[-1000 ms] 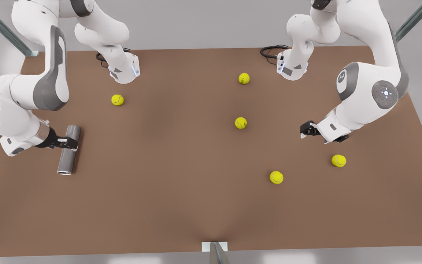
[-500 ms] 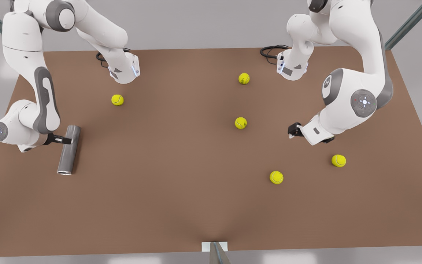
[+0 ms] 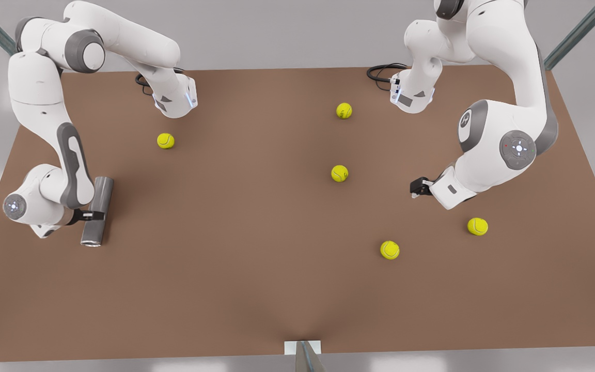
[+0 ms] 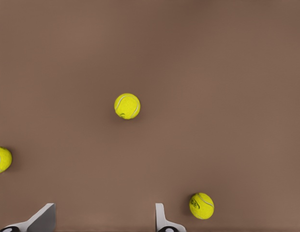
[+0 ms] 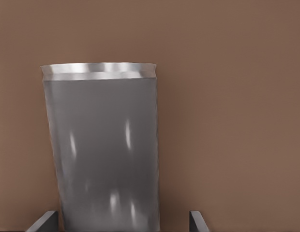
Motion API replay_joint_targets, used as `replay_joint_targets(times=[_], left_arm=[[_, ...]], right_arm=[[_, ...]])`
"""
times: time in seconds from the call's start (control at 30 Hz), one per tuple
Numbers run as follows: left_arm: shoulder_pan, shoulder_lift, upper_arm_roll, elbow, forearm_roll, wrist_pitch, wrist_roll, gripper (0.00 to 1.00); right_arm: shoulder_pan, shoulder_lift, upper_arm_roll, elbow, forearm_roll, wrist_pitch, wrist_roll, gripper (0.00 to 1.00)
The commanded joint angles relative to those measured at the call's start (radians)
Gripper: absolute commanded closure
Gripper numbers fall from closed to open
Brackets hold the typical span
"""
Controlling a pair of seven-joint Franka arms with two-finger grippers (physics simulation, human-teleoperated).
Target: Put the tennis tube upright
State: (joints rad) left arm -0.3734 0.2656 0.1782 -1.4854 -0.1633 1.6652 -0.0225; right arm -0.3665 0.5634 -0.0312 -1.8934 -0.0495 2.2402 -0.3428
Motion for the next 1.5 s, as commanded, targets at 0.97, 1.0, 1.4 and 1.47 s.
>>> replay_joint_targets(times=[0.97,1.0,1.4,1.47], left_arm=[[0.005,-0.011,0.004,-0.001,0.001,-0.044,-0.102,0.0],[0.005,-0.011,0.01,-0.001,-0.001,-0.044,-0.109,0.0],[0.014,0.05,0.026,-0.003,-0.456,0.059,-0.226,0.0],[0.014,0.06,0.026,-0.003,-0.458,0.079,-0.226,0.0]], right_arm=[[0.454,-0.039,0.06,0.287,-0.003,-0.3,-0.347,0.55],[0.5,-0.039,0.06,0.307,-0.006,-0.292,-0.427,0.55],[0.854,0.171,0.096,0.568,-0.093,-0.019,-0.874,0.59],[0.856,0.168,0.126,0.577,-0.093,-0.016,-0.926,0.59]])
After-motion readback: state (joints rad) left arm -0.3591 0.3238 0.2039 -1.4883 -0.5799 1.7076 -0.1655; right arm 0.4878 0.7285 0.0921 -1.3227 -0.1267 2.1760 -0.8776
